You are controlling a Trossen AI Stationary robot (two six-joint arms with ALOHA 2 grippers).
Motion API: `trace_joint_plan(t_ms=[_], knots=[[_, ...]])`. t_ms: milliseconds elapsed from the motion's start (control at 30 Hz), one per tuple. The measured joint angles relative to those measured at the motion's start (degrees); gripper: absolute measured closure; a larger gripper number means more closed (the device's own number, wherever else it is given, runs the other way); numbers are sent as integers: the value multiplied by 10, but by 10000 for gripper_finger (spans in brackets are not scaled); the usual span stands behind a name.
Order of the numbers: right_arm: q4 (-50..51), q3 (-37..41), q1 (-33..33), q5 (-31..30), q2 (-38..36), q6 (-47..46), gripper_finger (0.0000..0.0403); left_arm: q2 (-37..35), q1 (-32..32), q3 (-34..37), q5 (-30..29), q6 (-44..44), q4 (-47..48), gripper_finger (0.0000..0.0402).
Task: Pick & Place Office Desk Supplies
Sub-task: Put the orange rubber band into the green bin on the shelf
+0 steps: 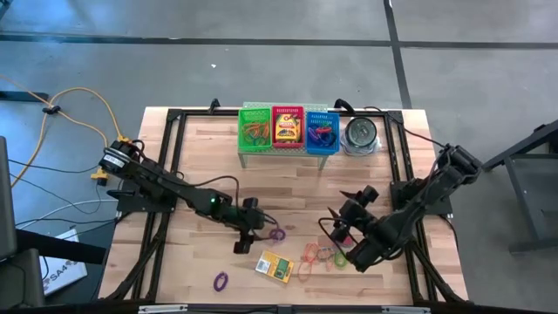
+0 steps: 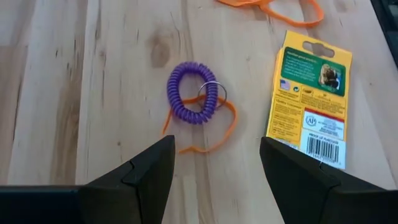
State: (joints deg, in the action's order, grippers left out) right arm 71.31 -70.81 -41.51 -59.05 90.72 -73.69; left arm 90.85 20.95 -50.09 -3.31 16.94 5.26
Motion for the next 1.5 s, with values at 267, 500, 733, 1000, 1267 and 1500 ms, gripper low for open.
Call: trace_joint_plan(t_ms=[267,500,733,1000,1267,1500], knots=[[-59,47,11,-29,5,-1,129,0,4,0,-1,-39,6,171],[-100,87,22,-27,5,4,129,0,6,0,-19,-78,14,171],[-106,98,27,-27,5,4,129,0,7,0,-19,-95,38,171],[-108,98,27,-26,5,4,129,0,7,0,-19,-95,44,171],[-110,98,27,-26,5,4,129,0,7,0,-19,-96,44,171],[-110,98,27,-26,5,4,129,0,7,0,-19,-96,44,171]])
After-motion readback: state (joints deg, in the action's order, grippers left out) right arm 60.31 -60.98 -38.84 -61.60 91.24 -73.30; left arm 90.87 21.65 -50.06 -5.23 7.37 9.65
